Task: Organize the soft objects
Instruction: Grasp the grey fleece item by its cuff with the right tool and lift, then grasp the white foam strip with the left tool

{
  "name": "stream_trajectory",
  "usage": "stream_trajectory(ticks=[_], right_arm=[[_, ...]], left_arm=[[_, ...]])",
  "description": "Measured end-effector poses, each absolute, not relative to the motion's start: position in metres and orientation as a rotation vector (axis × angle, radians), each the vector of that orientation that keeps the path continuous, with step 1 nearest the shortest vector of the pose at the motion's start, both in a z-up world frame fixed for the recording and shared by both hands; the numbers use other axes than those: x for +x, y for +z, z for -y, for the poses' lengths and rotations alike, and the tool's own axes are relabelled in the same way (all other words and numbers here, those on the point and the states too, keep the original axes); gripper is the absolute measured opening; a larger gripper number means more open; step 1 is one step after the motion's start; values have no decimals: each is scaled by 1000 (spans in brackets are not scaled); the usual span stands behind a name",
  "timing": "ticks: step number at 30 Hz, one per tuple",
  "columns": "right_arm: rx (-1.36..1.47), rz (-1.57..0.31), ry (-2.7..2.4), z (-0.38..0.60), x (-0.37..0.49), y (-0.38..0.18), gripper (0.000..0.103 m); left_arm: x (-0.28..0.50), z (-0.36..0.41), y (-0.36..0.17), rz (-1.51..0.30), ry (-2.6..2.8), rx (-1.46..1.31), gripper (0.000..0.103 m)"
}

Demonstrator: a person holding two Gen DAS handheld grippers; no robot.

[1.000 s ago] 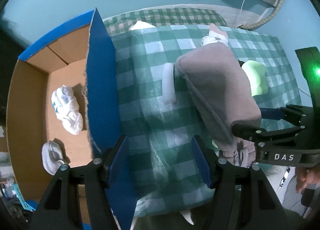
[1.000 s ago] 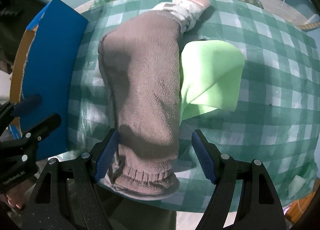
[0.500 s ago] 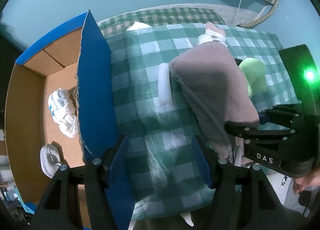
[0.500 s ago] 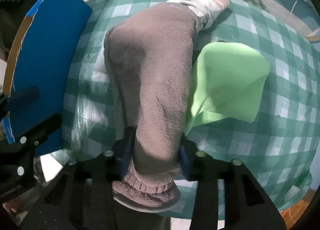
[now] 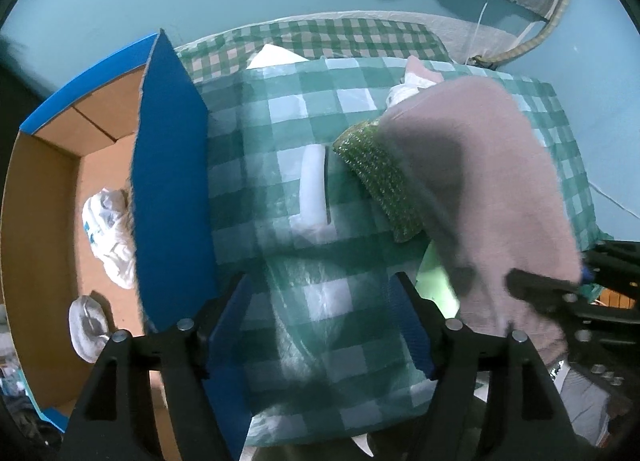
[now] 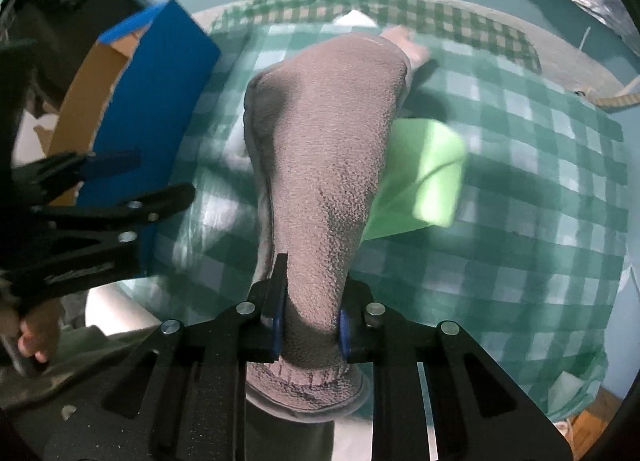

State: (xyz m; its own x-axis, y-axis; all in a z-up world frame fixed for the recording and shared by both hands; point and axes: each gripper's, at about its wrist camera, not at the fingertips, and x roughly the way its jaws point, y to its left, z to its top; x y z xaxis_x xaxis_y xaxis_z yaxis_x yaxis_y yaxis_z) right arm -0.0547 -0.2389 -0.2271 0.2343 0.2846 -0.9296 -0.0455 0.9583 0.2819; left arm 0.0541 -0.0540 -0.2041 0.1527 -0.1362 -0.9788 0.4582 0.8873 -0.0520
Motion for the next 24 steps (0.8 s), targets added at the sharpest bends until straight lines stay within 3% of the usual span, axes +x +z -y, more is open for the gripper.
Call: stream_trajectory(ticks=[10,24], right_arm=[[257,-1267,158,276,-50,-205,19],[333,-1237,123,296,-11,-215,19]], left_arm=[[73,74,-217,-1369,-405,290,75],[114,71,-249,-1423,-351,194,77]])
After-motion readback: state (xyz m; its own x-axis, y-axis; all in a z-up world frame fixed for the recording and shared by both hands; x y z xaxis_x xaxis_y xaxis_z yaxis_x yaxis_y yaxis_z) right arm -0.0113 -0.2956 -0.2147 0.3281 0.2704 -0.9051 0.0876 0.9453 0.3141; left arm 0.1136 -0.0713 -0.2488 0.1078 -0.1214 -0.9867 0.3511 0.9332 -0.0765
